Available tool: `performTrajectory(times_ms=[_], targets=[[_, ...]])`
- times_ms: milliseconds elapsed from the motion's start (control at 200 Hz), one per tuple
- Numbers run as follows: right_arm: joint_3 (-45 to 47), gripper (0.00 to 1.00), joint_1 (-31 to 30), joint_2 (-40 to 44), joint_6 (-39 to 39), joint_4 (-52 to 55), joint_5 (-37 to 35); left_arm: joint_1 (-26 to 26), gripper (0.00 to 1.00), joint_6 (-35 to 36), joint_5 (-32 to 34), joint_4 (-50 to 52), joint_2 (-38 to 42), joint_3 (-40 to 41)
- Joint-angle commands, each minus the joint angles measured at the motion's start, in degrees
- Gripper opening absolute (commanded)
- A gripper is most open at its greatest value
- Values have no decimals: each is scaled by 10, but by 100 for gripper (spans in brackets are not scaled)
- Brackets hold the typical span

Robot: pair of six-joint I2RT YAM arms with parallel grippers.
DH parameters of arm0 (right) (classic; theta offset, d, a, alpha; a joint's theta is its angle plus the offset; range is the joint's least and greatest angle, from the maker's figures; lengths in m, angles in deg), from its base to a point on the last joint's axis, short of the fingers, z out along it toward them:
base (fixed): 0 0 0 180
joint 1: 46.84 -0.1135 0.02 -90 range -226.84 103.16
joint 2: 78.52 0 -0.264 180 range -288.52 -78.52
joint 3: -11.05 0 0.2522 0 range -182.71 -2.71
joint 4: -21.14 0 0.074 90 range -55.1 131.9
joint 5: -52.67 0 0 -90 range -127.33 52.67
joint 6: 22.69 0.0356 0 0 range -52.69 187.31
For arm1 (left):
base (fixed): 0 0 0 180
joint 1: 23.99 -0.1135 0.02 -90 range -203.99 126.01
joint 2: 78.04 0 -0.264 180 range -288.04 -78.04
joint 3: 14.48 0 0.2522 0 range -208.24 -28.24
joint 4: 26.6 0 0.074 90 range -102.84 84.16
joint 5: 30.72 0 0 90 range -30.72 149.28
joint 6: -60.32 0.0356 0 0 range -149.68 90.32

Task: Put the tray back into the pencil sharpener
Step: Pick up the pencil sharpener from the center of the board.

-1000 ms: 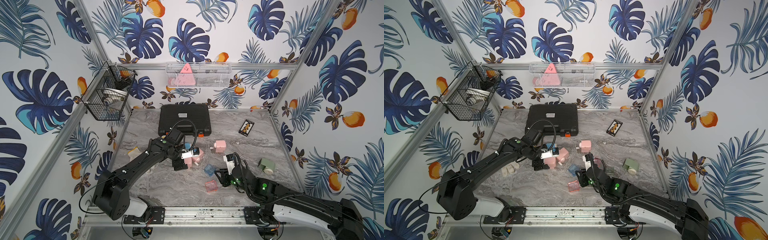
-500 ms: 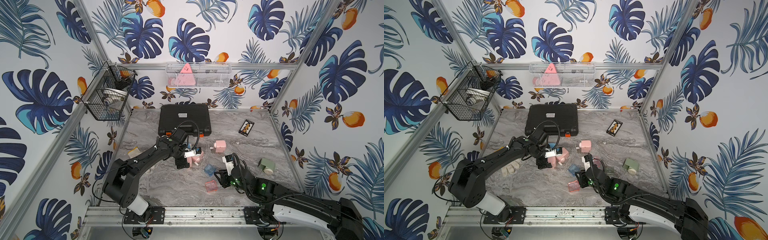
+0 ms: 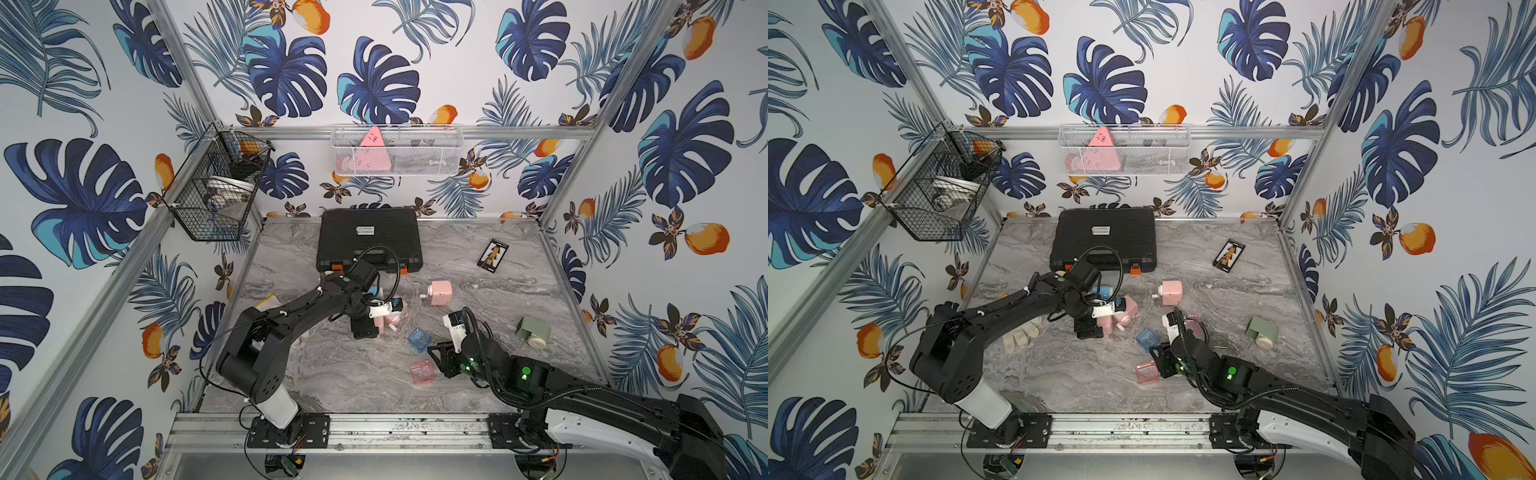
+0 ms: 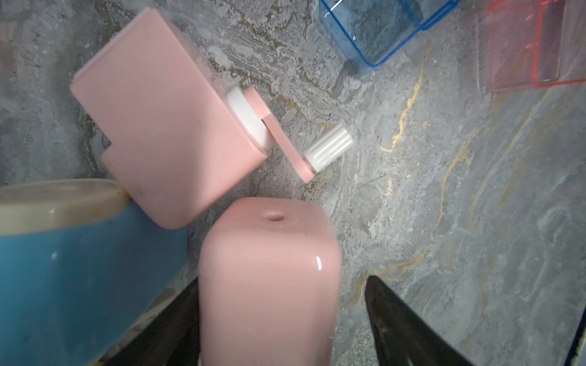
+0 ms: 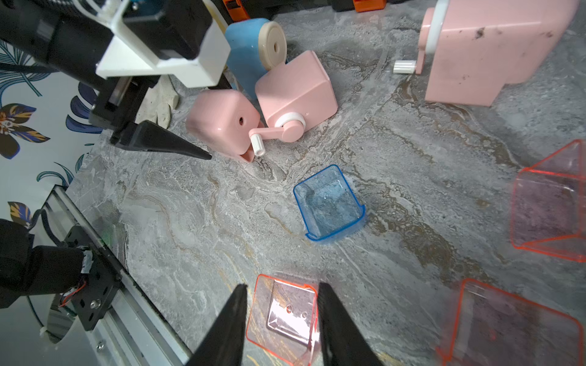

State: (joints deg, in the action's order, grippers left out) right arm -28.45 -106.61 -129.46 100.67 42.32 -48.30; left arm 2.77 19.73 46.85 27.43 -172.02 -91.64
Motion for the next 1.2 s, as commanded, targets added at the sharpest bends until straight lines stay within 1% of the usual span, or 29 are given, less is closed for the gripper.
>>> performTrajectory(times_ms=[0, 100, 500, 726, 836, 901, 961, 1016, 1101, 1196], targets=[[-4, 39, 0, -6, -6, -13, 11, 0, 78, 4, -9, 9, -2, 5], [-5, 39, 0, -6, -7, -13, 14, 0, 76, 3, -10, 4, 0, 11], [-4, 38, 0, 12, -7, 0, 7, 0, 63, 2, -2, -6, 8, 24], [-11, 37, 0, 18, 19, 31, -6, 7, 60, -12, -11, -16, 51, 46], [-14, 37, 0, 22, 45, 46, -11, 26, 59, -17, -4, -3, 79, 54], [-17, 37, 0, 26, 86, 65, -38, 38, 59, -21, -1, -2, 100, 64], [-22, 30, 1, 24, 163, 100, -90, 50, 59, -28, -6, -5, 121, 73], [-35, 25, 1, 15, 191, 133, -107, 61, 59, -37, -12, -6, 140, 80], [-61, 24, 0, -5, 208, 179, -106, 78, 57, -56, -17, -9, 162, 87], [-82, 24, 0, -23, 206, 194, -84, 103, 57, -68, -13, -5, 179, 94]])
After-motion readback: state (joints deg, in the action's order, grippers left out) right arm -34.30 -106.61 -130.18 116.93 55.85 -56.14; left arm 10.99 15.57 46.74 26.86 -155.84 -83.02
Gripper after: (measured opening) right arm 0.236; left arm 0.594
